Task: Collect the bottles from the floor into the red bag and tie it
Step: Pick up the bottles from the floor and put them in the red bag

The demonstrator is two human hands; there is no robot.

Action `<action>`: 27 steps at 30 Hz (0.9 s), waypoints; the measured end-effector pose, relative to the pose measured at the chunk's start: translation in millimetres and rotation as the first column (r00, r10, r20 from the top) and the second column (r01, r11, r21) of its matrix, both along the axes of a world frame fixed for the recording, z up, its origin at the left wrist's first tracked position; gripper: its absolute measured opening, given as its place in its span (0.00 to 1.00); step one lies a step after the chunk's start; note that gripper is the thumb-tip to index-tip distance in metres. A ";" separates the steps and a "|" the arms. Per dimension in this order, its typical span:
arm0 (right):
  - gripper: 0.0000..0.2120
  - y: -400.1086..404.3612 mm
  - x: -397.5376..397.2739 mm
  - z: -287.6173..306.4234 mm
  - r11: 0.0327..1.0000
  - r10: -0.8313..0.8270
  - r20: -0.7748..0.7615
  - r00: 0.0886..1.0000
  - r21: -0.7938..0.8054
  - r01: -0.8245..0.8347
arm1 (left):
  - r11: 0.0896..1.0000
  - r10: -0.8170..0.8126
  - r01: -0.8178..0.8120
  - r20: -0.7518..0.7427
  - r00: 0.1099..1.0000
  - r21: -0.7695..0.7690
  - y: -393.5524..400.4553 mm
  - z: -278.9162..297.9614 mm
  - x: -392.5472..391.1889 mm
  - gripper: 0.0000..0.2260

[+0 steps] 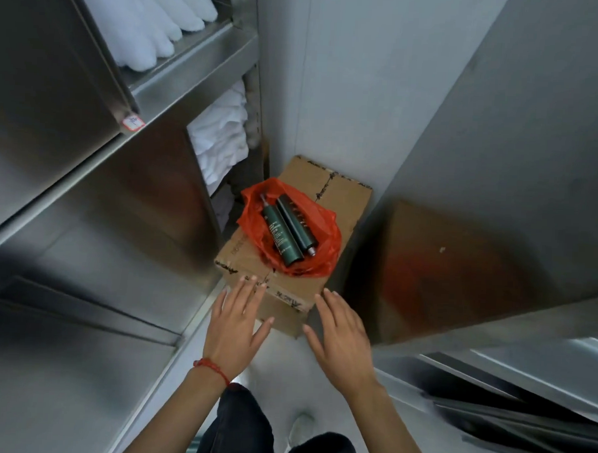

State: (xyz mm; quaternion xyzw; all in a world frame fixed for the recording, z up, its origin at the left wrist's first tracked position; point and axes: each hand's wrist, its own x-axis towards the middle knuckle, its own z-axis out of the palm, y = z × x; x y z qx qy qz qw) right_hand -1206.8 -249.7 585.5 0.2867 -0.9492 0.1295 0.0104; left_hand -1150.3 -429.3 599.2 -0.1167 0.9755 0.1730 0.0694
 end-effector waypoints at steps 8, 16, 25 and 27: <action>0.26 -15.7 -6.3 3.2 0.999 -0.013 -0.049 0.999 0.035 0.014 | 0.997 0.026 -0.024 0.032 0.999 -0.070 -27.5 -3.7 5.2 0.26; 0.25 -19.4 -5.1 6.1 0.993 0.112 -0.018 0.994 -0.042 -0.112 | 0.978 0.171 -0.165 0.039 0.985 -0.125 -19.5 -5.7 36.2 0.27; 0.25 51.1 42.8 -3.2 0.932 0.363 0.050 0.931 -0.022 -0.362 | 0.899 0.435 -0.431 0.031 0.900 -0.078 70.9 -4.8 128.1 0.35; 0.25 67.1 55.4 -4.4 0.929 0.370 0.062 0.927 -0.015 -0.370 | 0.886 0.462 -0.459 0.038 0.886 -0.061 89.9 -4.4 151.3 0.35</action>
